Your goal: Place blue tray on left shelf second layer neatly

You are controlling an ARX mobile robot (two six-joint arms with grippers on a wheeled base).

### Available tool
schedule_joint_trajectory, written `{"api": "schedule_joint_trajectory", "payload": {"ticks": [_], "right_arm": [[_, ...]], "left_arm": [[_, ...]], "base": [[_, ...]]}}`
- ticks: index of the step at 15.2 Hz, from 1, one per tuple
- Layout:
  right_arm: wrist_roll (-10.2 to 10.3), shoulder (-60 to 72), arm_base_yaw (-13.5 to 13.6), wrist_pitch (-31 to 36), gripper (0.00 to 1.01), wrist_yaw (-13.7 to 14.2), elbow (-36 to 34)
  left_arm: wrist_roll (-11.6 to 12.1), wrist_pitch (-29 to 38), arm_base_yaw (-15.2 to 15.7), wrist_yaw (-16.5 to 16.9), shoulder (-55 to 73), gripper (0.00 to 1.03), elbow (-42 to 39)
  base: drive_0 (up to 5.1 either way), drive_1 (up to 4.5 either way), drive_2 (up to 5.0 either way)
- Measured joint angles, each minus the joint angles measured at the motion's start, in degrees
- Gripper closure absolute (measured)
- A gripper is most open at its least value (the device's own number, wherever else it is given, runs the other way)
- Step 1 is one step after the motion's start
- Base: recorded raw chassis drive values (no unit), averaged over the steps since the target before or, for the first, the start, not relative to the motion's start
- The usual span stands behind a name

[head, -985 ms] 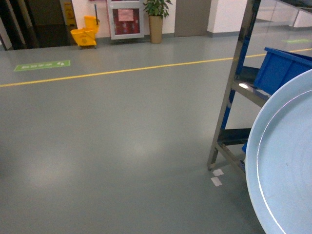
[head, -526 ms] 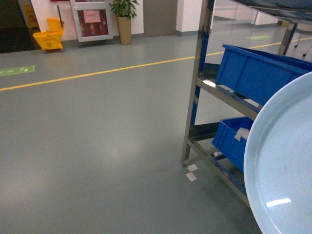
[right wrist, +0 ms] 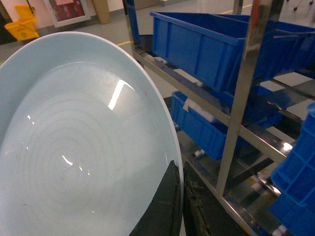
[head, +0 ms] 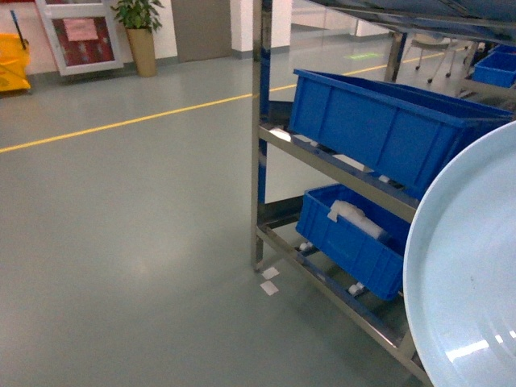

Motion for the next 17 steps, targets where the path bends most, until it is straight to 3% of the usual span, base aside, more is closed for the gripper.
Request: {"api": "schedule_joint_trajectory", "payload": {"ticks": [17], "right_arm": [[0.00, 0.00, 0.00, -0.07, 0.99, 0.00, 0.00]], "left_arm": [[0.00, 0.02, 0.00, 0.02, 0.00, 0.05, 0.00]], "base": [[-1.6, -1.58, -1.6]]}}
